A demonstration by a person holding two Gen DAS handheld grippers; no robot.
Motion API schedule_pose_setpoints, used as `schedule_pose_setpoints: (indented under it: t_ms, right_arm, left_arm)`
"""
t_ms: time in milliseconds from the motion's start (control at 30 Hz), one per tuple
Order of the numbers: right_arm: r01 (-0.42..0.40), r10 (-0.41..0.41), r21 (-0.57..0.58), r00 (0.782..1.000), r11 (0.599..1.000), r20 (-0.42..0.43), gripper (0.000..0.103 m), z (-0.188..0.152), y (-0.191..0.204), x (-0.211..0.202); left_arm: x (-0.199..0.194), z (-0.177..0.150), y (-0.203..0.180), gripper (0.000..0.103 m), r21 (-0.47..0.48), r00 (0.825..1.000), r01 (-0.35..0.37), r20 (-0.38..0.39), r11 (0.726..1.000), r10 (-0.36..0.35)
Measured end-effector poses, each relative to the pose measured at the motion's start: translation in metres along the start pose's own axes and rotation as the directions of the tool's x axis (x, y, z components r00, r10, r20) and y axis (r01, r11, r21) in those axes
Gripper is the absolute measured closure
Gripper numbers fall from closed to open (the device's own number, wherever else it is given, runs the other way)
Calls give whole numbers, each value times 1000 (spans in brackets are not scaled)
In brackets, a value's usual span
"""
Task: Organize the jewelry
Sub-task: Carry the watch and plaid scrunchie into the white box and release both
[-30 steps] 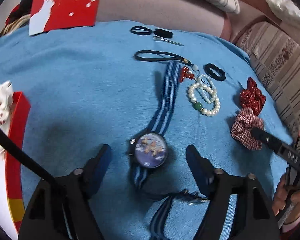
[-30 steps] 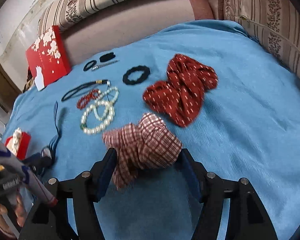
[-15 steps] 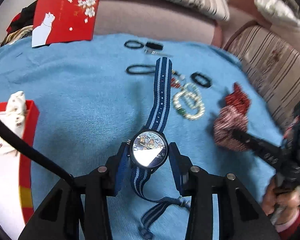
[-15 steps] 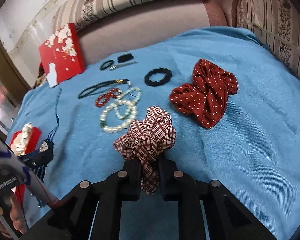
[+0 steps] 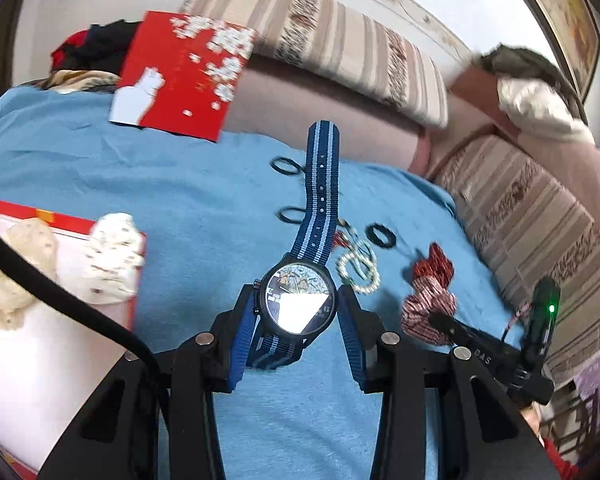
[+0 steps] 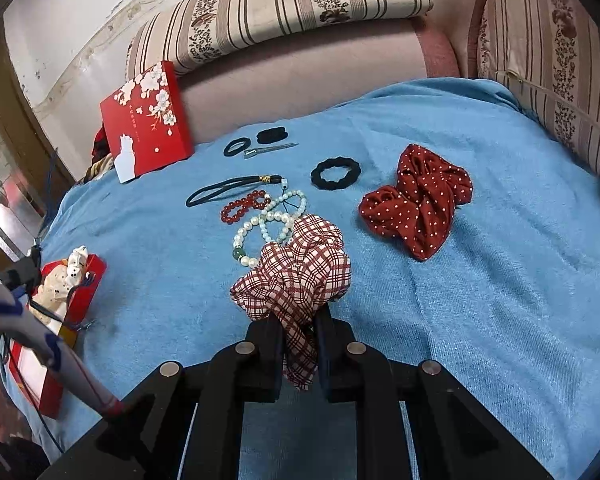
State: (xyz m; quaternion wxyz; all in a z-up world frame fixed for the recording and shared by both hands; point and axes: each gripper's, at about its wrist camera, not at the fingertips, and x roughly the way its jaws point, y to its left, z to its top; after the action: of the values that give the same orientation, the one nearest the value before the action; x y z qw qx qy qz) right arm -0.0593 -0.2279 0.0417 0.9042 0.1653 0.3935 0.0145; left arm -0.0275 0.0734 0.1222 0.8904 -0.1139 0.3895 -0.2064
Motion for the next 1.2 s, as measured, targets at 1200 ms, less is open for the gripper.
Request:
schedule_pose_setpoints:
  t_ms: [1200]
  right_arm:
    - [-436, 292, -301, 858, 848, -422, 88, -65, 362, 111]
  left_arm:
    - [-75, -10, 263, 63, -395, 905, -424, -169, 815, 389]
